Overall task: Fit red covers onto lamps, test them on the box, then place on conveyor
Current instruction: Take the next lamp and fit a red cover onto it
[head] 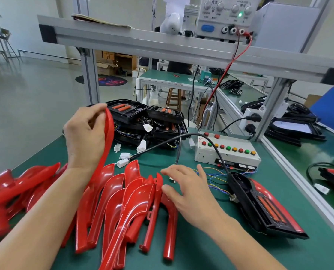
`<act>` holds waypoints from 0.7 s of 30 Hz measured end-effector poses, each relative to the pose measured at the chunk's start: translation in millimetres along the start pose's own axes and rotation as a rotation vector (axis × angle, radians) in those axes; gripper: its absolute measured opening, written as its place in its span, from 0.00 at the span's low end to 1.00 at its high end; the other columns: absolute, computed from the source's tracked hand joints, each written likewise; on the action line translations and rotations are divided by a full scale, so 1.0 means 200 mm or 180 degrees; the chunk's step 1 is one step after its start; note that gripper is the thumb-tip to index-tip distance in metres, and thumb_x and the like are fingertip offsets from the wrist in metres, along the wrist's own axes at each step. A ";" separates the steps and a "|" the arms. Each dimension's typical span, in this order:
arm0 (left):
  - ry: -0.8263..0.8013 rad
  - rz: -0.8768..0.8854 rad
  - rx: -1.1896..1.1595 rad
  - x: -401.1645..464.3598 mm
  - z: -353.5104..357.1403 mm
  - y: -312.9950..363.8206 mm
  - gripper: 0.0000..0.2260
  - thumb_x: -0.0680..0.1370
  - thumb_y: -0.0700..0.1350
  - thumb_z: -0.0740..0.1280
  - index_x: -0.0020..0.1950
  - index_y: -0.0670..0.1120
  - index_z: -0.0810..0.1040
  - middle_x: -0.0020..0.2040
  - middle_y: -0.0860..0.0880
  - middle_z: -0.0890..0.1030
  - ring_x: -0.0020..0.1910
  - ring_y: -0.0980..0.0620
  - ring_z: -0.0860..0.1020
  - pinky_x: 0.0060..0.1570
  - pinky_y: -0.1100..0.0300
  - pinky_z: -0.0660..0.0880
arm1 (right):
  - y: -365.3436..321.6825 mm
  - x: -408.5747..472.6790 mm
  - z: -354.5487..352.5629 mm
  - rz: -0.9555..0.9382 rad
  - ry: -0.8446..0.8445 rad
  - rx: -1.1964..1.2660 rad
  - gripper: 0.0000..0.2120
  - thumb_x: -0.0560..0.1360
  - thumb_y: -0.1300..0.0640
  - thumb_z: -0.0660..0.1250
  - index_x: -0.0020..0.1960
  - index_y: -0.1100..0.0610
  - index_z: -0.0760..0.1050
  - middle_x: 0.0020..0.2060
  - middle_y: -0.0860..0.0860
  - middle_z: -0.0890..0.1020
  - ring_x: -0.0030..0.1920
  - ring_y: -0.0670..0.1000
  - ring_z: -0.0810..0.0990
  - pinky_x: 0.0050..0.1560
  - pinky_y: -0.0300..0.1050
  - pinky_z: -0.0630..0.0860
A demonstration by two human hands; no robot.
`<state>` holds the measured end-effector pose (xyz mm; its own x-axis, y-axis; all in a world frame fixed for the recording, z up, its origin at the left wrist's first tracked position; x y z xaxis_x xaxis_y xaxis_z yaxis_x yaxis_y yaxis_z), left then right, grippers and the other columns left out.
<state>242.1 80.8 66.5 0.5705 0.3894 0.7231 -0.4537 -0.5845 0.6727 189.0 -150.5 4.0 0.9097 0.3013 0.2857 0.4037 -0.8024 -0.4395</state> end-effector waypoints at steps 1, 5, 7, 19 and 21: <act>0.0049 -0.0074 -0.0332 0.01 0.02 0.04 0.11 0.79 0.40 0.65 0.57 0.51 0.81 0.50 0.53 0.81 0.47 0.55 0.80 0.51 0.58 0.77 | -0.01 0.01 -0.01 -0.0026 0.0067 0.0077 0.17 0.81 0.49 0.60 0.69 0.46 0.70 0.66 0.40 0.71 0.69 0.39 0.64 0.73 0.45 0.35; -0.0143 -0.0898 -0.1808 -0.02 0.20 0.16 0.11 0.78 0.35 0.65 0.51 0.51 0.81 0.41 0.52 0.83 0.37 0.57 0.79 0.38 0.63 0.77 | -0.06 0.04 -0.04 -0.0045 0.0277 0.0725 0.21 0.80 0.50 0.63 0.73 0.47 0.66 0.64 0.42 0.76 0.67 0.40 0.69 0.76 0.46 0.47; -0.0315 -0.1482 -0.2540 -0.07 0.31 0.19 0.10 0.77 0.33 0.65 0.49 0.47 0.81 0.35 0.52 0.82 0.32 0.57 0.77 0.32 0.65 0.75 | -0.08 0.05 -0.05 -0.0024 0.0344 0.1089 0.23 0.79 0.50 0.64 0.73 0.49 0.66 0.61 0.43 0.78 0.64 0.43 0.72 0.72 0.43 0.58; -0.0982 -0.3517 -0.4109 -0.30 0.66 0.20 0.02 0.73 0.44 0.69 0.45 0.48 0.78 0.28 0.53 0.77 0.25 0.58 0.75 0.29 0.66 0.75 | -0.01 -0.04 -0.15 -0.0051 0.0780 0.1112 0.16 0.77 0.57 0.67 0.63 0.45 0.73 0.37 0.42 0.79 0.39 0.46 0.77 0.47 0.40 0.74; -0.1074 -0.3545 -0.4216 -0.33 0.70 0.22 0.08 0.65 0.47 0.72 0.43 0.49 0.82 0.29 0.53 0.78 0.26 0.57 0.75 0.30 0.66 0.75 | -0.01 -0.07 -0.16 -0.0050 0.0787 0.0798 0.13 0.79 0.53 0.66 0.62 0.45 0.72 0.33 0.45 0.76 0.35 0.49 0.72 0.43 0.46 0.73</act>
<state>280.2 -69.2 26.1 0.9936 -0.0866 -0.0721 0.1123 0.8168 0.5659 173.1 -169.9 28.3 0.8647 0.1542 0.4781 0.4565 -0.6381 -0.6200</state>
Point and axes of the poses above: each hand's wrist, its own x-axis towards the middle knuckle, its own z-axis out of the palm, y = z × x, the point moved 5 cm from there along x, towards the middle knuckle
